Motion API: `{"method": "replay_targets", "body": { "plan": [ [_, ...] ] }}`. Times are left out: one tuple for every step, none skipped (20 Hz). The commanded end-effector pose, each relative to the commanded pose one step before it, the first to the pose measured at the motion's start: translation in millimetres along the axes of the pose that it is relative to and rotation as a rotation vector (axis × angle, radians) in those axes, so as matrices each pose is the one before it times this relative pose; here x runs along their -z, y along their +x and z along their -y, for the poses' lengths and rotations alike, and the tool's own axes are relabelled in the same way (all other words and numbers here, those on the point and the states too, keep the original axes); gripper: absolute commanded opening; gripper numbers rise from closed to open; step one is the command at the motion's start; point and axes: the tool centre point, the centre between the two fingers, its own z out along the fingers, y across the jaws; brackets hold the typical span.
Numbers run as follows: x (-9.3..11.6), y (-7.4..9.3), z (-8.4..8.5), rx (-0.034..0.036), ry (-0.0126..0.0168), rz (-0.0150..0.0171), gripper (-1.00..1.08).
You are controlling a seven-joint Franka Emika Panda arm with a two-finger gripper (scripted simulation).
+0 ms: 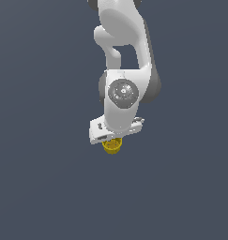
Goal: Pick up the object and move it to a goal position.
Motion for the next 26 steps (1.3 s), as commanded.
{"method": "replay_targets", "body": {
  "plan": [
    [-5.69,4.12,-4.96,0.04216,0.00361,0.03774,0.28],
    [-2.24,1.43,-2.02,0.01633,0.00189,0.01475,0.28],
    [-2.25,1.31,-2.04,0.01623,0.00215,0.01471,0.28],
    [-2.26,1.20,-2.05,0.01614,0.00241,0.01468,0.28],
    [-2.27,1.08,-2.06,0.01603,0.00268,0.01463,0.28],
    [-2.28,0.97,-2.06,0.01593,0.00295,0.01458,0.28],
    [-2.30,0.86,-2.06,0.01583,0.00322,0.01453,0.28],
    [-2.31,0.74,-2.06,0.01573,0.00349,0.01447,0.28],
    [-2.32,0.63,-2.05,0.01562,0.00376,0.01440,0.28],
    [-2.34,0.52,-2.03,0.01552,0.00403,0.01433,0.28],
    [-2.36,0.41,-2.02,0.01542,0.00431,0.01425,0.28],
    [-2.38,0.30,-1.99,0.01532,0.00459,0.01416,0.28],
    [-2.40,0.19,-1.97,0.01521,0.00486,0.01407,0.28],
    [-2.43,0.09,-1.94,0.01511,0.00514,0.01397,0.28],
    [-2.43,-0.02,-1.89,0.01487,0.00536,0.01374,0.28],
    [-2.34,-0.10,-1.76,0.01409,0.00537,0.01301,0.28],
    [-2.23,-0.19,-1.64,0.01324,0.00531,0.01220,0.28],
    [-2.13,-0.24,-1.51,0.01242,0.00521,0.01142,0.28],
    [-2.02,-0.29,-1.39,0.01160,0.00508,0.01065,0.28],
    [-1.90,-0.33,-1.27,0.01079,0.00490,0.00988,0.28],
    [-1.79,-0.34,-1.16,0.01001,0.00471,0.00914,0.28],
    [-1.67,-0.36,-1.05,0.00922,0.00447,0.00840,0.28],
    [-1.55,-0.36,-0.94,0.00846,0.00422,0.00768,0.28],
    [-1.42,-0.37,-0.85,0.00767,0.00393,0.00695,0.28],
    [-1.30,-0.34,-0.75,0.00694,0.00363,0.00627,0.28],
    [-1.17,-0.33,-0.66,0.00618,0.00330,0.00557,0.28]
  ]
}}
